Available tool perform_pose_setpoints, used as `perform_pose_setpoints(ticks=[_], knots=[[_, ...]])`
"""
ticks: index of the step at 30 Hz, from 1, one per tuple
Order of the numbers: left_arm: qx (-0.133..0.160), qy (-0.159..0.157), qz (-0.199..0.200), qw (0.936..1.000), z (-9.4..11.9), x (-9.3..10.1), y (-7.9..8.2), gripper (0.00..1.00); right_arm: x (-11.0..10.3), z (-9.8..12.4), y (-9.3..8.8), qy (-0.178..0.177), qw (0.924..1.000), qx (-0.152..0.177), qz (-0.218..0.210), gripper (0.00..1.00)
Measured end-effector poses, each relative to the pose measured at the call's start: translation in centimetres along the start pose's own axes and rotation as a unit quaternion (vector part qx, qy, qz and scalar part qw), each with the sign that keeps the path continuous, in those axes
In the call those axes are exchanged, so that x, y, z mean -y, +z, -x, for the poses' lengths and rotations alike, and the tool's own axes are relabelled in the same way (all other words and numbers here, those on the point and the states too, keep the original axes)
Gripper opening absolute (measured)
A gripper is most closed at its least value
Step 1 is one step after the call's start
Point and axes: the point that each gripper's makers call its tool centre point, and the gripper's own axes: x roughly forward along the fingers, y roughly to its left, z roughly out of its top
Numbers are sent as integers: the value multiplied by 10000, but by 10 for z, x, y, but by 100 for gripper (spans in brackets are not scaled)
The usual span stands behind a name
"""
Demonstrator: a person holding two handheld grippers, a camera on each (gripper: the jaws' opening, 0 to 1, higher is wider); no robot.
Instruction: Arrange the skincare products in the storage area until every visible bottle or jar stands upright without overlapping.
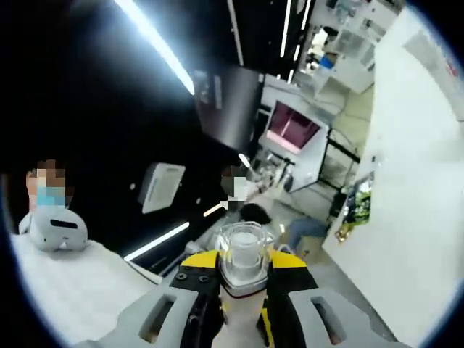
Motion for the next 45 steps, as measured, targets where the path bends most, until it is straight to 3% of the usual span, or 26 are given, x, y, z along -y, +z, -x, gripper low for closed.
perform_pose_setpoints(ticks=[4, 8, 13, 15, 20, 22, 25, 27, 31, 34, 37, 40, 42, 45], knots=[[76, -247, 101, 9996, 0, 8, 4, 22, -12, -11, -10, 385, 9985, -378, -69, 23], [35, -319, 111, 9994, 2, 12, 3, 21, -9, -15, -11, 411, 9981, -459, -80, 24], [325, 323, -236, 9987, 8, -7, 12, 21, 1, -17, -9, 81, 9995, -302, 44, 26], [381, 685, -308, 9964, 10, -18, 15, 20, 14, -16, -5, -264, 9994, -192, 72, 27], [341, 1641, -696, 9834, 18, -44, 22, 20, 38, -13, 0, -942, 9953, 28, 214, 25], [301, 2010, -906, 9749, 22, -52, 25, 20, 44, -13, -1, -1144, 9931, 70, 230, 25], [243, 2503, -1145, 9611, 27, -65, 28, 20, 56, -14, -15, -1478, 9881, -198, 364, 24], [79, 2814, -1271, 9511, 30, -73, 25, 20, 63, -13, -18, -1739, 9837, -173, 432, 23], [-275, 3398, -1550, 9272, 38, -87, 18, 20, 76, -7, -23, -2194, 9728, -210, 714, 25], [-395, 3664, -1853, 9110, 39, -93, 19, 20, 78, -7, -25, -2367, 9689, -134, 702, 26], [-701, 4010, -2246, 8853, 41, -99, 19, 20, 85, -4, -26, -2582, 9636, -106, 681, 27], [-1085, 4386, -2663, 8514, 45, -107, 20, 20, 89, -4, -28, -2707, 9605, -111, 644, 31], [-1137, 4516, -2811, 8391, 43, -108, 20, 20, 90, -4, -30, -2758, 9585, -156, 712, 34], [-1078, 4584, -2939, 8318, 48, -108, 23, 20, 94, -4, -32, -2768, 9585, -245, 635, 29]])
